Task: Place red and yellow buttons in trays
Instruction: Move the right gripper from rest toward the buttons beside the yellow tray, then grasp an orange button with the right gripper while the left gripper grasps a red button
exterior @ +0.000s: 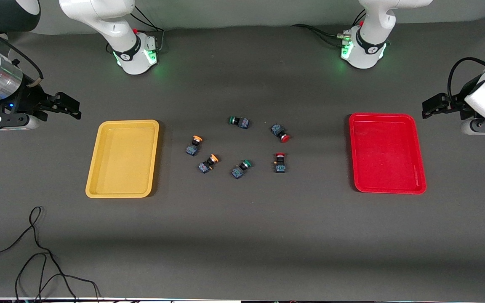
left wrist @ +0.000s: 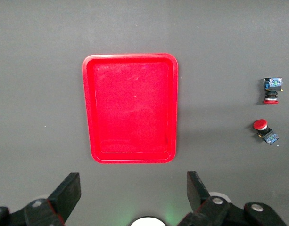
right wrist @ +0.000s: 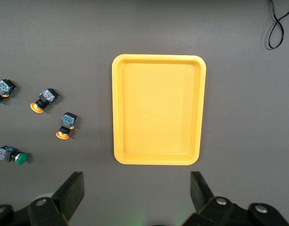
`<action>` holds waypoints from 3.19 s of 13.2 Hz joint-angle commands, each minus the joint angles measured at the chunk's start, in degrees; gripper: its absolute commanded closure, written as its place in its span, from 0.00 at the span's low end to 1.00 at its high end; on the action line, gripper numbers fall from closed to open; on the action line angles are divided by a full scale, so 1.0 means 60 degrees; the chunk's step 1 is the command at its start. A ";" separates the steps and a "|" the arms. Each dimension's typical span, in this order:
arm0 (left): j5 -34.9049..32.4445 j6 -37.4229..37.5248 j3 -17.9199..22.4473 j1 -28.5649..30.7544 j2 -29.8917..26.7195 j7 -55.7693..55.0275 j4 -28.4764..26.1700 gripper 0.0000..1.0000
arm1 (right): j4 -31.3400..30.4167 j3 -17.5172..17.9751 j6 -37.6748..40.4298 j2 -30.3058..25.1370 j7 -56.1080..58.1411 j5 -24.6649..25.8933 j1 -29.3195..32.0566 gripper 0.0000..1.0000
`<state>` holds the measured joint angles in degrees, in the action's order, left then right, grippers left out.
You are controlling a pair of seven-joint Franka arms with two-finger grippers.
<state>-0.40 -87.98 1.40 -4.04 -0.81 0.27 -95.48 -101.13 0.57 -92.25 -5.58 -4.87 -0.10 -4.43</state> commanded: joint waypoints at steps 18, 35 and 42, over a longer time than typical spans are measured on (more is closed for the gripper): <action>0.0694 -0.0103 -0.0087 -0.0789 -0.0040 -0.1622 -0.0784 0.00 | -0.1038 0.0140 -0.2430 0.1970 -0.4388 -0.0613 -0.2879 0.00; 0.0684 -0.7886 -0.0805 -0.6561 0.1408 -1.2231 -0.5262 0.00 | -0.3945 0.0067 -0.8575 0.4958 -0.6732 -0.1346 -0.4389 0.10; -0.0519 -1.0545 -0.0717 -0.6608 0.4016 -1.3185 -0.5444 0.00 | -0.4018 0.0052 -0.8591 0.4857 -0.6673 -0.1346 -0.4374 0.84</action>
<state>-1.82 -149.57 -3.93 -42.73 21.31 -76.98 -129.13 -124.86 1.10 -143.71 24.35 -44.97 -7.77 -30.47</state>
